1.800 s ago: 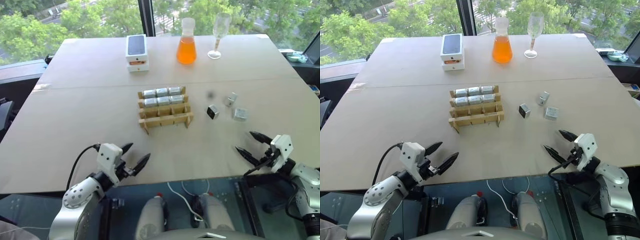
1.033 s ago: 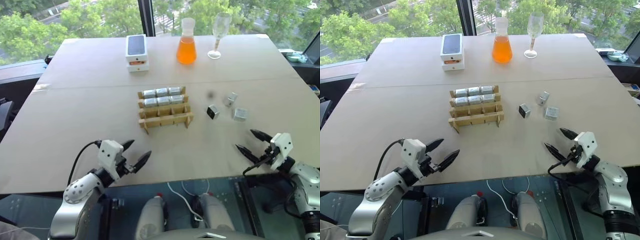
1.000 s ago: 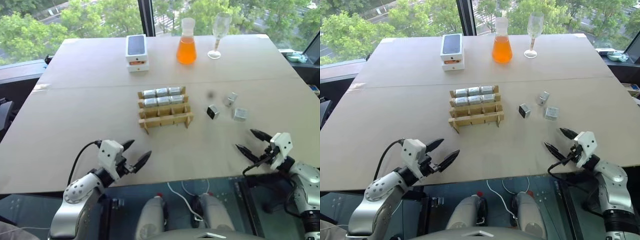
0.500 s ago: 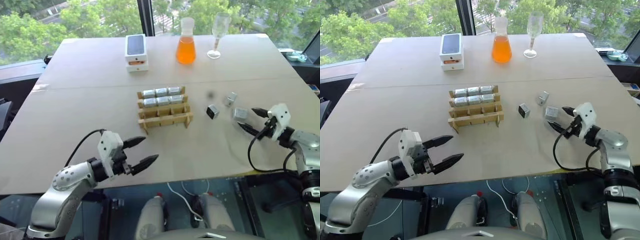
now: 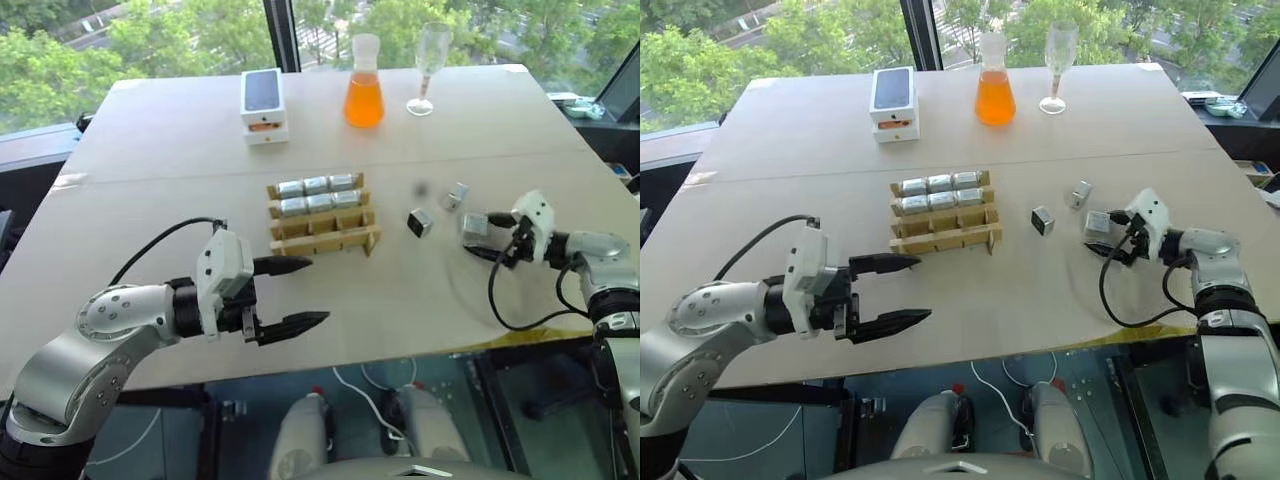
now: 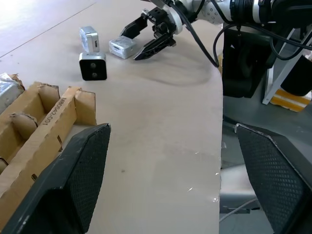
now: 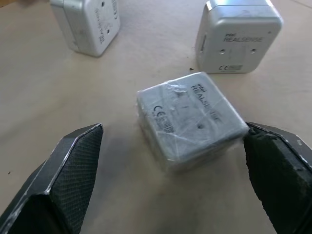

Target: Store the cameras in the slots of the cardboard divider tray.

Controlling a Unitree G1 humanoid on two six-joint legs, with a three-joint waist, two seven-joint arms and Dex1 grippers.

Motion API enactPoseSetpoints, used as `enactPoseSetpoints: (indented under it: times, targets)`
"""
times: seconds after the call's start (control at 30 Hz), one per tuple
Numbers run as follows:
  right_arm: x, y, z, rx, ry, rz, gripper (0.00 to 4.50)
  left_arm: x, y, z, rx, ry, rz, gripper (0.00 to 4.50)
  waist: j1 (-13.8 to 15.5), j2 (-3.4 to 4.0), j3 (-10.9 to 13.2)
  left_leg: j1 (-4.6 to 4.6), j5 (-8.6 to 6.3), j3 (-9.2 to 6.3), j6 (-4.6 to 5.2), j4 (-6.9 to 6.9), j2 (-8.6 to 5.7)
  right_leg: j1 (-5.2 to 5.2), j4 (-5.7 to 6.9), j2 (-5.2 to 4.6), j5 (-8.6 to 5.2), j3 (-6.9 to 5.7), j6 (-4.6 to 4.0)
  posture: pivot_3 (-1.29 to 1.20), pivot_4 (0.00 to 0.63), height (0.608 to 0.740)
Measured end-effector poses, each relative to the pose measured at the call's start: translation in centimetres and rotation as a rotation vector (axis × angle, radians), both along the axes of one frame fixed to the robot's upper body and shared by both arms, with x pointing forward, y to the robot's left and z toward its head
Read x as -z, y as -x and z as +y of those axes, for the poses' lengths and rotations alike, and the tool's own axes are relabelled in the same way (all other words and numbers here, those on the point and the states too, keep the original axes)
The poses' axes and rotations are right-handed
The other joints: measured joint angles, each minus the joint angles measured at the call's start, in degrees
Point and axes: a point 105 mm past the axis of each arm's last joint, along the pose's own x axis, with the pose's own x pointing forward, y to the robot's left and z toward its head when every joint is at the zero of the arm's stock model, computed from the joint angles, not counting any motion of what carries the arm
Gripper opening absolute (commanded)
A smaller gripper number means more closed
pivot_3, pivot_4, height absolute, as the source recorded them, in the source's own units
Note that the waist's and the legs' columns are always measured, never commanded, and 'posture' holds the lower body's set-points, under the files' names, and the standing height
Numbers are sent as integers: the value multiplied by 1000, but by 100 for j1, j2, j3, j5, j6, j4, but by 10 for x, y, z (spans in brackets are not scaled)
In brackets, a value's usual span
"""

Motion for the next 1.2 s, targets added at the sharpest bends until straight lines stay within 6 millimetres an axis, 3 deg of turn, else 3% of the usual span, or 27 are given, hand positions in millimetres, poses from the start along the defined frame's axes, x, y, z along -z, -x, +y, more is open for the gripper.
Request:
enactPoseSetpoints:
  times: [0.13,0.23,0.3,0.33,0.67,0.83,0.9,1.07,1.2]
  targets:
    - [-2,-3,4,-10,-9,-4,4500,0,0,0,-2,-3,-2,4216,3,0,0,0,1,-1,-2,0,1,0,1,0,0,0,0,0,150,740]
    - [-1,-4,11,-22,-21,-10,3679,1,-2,1,-10,-14,-9,4278,3,1,0,-1,1,0,-2,0,1,0,0,-1,0,0,-1,0,150,740]
    - [-1,-4,13,-28,-22,-15,2745,0,-2,1,-10,-14,-13,4278,7,1,1,-2,1,0,-3,0,1,0,0,-2,0,0,-1,0,150,740]
    - [-2,-5,13,-30,-21,-19,2526,0,-2,1,-10,-14,-14,4278,8,2,1,-2,1,0,-3,0,0,0,0,-3,0,0,-1,0,150,740]
    - [-2,-4,13,-33,-8,-50,2526,-2,-6,0,-13,-3,-33,4278,11,2,1,-2,2,0,-3,0,0,0,0,-3,1,0,-1,0,150,740]
    - [-19,-3,22,-89,-14,-135,2526,-5,-17,-1,-44,41,-42,4278,7,5,3,-2,2,0,-3,0,0,0,1,-4,1,0,0,0,150,740]
    - [-33,2,35,-151,-29,-204,2526,-9,-27,-3,-77,105,-34,4278,19,5,3,-2,2,-1,-3,0,1,0,2,-4,1,-1,0,0,150,740]
    - [-71,22,95,-362,-44,-395,2526,-30,-66,-12,-183,291,9,4278,35,5,3,-3,4,-7,-7,5,1,0,11,-5,2,-6,2,0,150,740]
    - [-91,40,134,-494,-10,-534,2526,-31,-95,-21,-218,328,126,4278,41,4,4,-6,4,-6,-7,6,-2,0,8,-5,2,-9,2,0,150,740]
